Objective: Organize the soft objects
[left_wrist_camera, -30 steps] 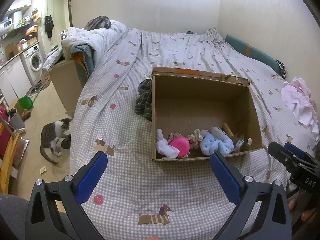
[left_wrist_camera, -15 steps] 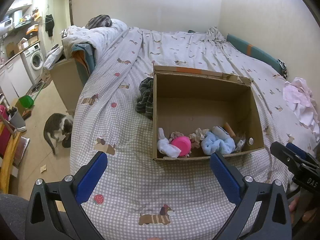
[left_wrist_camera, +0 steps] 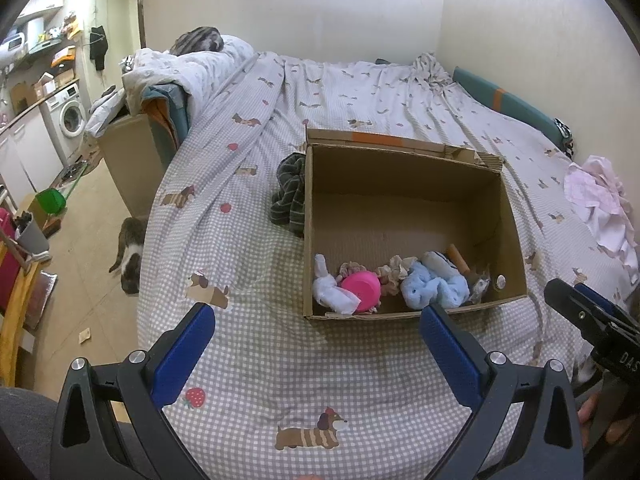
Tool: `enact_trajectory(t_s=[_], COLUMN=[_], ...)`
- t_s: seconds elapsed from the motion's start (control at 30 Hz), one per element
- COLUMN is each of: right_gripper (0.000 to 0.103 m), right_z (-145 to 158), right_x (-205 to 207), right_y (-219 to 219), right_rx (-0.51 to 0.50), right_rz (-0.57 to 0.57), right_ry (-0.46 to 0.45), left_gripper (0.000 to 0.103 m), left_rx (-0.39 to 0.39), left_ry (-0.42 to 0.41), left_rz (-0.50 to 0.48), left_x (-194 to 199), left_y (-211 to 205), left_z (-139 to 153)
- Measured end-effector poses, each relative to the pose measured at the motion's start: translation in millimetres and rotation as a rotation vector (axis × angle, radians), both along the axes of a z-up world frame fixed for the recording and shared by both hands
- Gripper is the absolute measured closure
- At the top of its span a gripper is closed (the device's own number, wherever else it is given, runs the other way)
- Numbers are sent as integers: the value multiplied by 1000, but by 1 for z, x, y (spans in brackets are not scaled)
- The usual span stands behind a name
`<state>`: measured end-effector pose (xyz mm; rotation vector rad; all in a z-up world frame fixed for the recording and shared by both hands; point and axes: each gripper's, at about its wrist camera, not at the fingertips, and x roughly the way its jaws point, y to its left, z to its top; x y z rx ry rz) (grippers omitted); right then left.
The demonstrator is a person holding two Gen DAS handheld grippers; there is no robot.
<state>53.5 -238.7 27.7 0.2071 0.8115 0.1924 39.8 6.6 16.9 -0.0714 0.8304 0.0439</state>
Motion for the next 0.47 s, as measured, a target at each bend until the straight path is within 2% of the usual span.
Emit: enact_trajectory(t_s=[0.47], right_gripper=[0], right_z=[3], right_x=[0], right_y=[-3], right_rx=[16], right_rz=[-9], right_ry=[-5], left_gripper=[1], left_rx=[-24], left_ry=[18], left_rz=[15], left_x=[1], left_y=[5], left_z=[-2])
